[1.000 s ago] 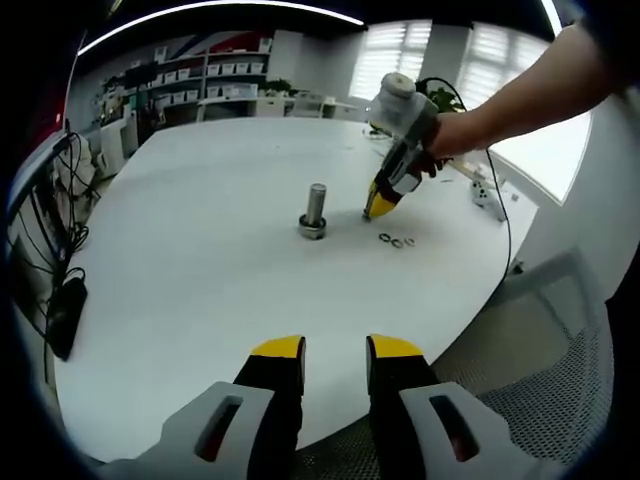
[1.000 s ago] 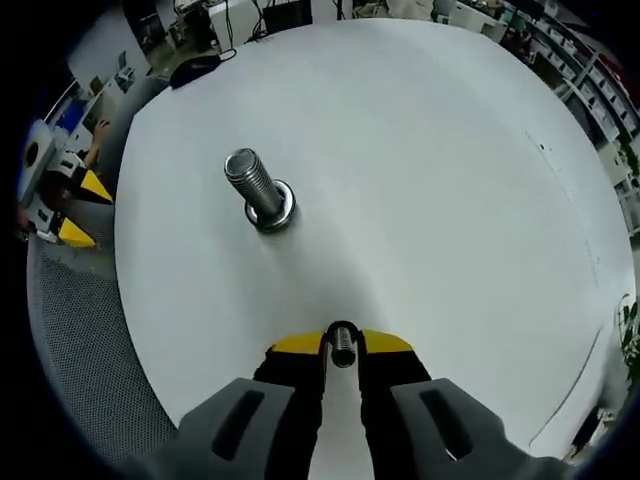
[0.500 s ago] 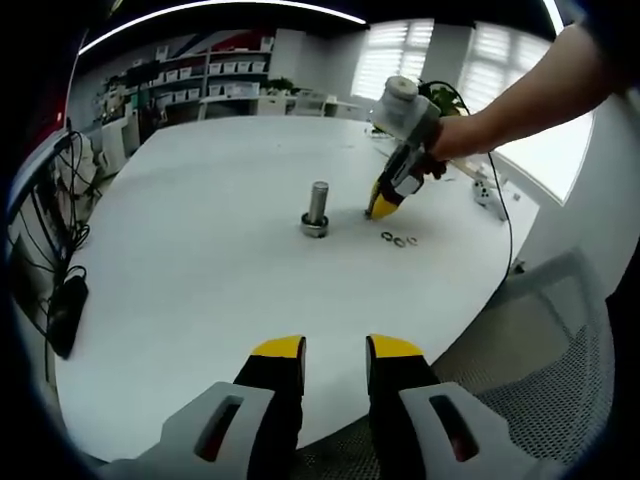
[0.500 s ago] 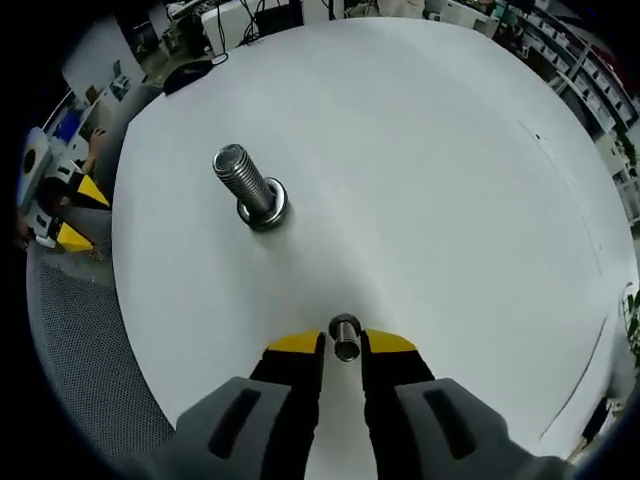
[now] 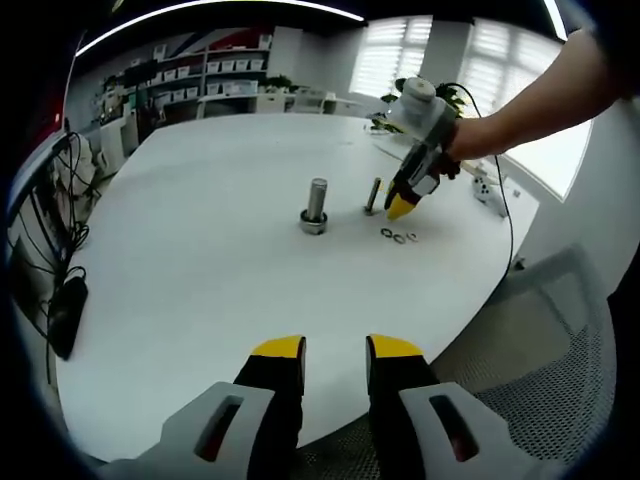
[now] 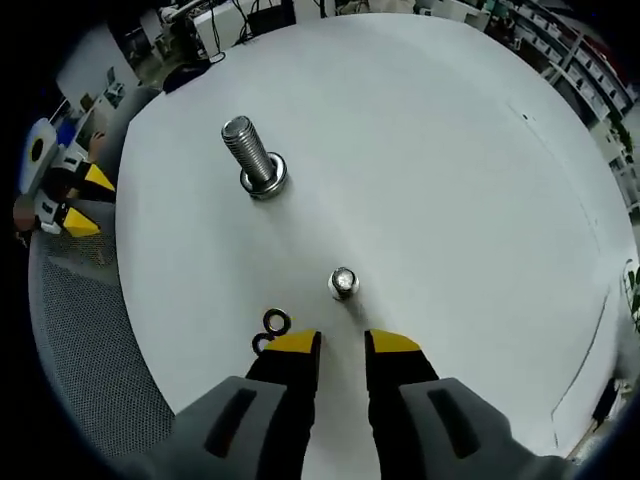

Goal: Place the washer onto the threaded stud by aligning its center hole with the stud, sliding it down to the base, and recovering from edge contact or off-axis alignment until the washer reaches the visible bottom stop.

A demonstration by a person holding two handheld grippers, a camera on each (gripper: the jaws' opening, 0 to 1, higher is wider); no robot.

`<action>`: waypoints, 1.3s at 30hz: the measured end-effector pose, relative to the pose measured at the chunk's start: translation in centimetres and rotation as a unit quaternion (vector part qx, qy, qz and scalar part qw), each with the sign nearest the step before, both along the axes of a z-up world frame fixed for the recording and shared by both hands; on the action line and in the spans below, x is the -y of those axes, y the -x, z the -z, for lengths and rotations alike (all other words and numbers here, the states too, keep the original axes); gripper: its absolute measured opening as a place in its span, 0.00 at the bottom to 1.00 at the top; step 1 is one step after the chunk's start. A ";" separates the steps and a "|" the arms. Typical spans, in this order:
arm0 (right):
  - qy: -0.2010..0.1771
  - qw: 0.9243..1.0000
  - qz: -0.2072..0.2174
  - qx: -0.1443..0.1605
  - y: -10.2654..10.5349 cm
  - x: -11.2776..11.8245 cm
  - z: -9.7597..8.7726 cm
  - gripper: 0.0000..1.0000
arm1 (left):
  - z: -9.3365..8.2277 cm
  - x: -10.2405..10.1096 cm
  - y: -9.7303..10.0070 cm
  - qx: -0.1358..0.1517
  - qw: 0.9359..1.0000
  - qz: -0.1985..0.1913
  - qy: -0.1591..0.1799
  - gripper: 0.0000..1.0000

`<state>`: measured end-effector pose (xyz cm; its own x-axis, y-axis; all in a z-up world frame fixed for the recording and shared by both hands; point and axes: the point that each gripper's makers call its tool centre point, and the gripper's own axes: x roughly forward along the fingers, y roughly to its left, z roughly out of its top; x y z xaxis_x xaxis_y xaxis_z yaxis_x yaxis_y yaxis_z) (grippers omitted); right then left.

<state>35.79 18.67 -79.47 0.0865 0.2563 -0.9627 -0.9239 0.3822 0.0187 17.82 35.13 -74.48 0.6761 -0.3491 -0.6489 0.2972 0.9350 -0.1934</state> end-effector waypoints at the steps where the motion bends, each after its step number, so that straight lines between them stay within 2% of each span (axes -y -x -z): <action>1: 0.000 1.000 0.002 -0.001 0.2 0.2 0.0 0.21 | 0.0 0.0 0.0 0.000 1.000 0.000 0.001 0.22; 9: -0.013 1.000 0.008 -0.013 2.8 0.8 0.2 0.22 | 0.0 -0.1 0.0 0.001 1.000 -0.001 0.000 0.22; 17: -0.017 0.999 -0.035 -0.008 4.6 -0.2 0.0 0.24 | 0.0 0.0 0.0 0.001 1.000 0.000 0.000 0.22; 24: -0.025 0.999 -0.034 -0.008 4.9 -1.1 -0.1 0.24 | -0.2 0.0 0.0 0.003 1.000 -0.001 0.002 0.22; 31: -0.018 0.999 -0.037 -0.006 4.9 -1.3 0.3 0.24 | -0.2 -0.1 0.0 0.004 1.000 -0.002 0.002 0.22; 37: 0.011 0.997 -0.080 0.013 4.9 -1.2 0.4 0.22 | -0.3 -0.1 -0.1 0.007 1.000 -0.004 0.003 0.22; 39: 0.017 0.996 -0.083 0.012 5.1 -1.4 0.4 0.22 | -0.3 -0.1 -0.1 0.008 1.000 -0.004 0.003 0.22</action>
<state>30.72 20.07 -79.91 0.0684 0.2368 -0.9691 -0.9743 0.2250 -0.0138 17.92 35.26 -74.14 0.6896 -0.3473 -0.6355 0.2930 0.9363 -0.1938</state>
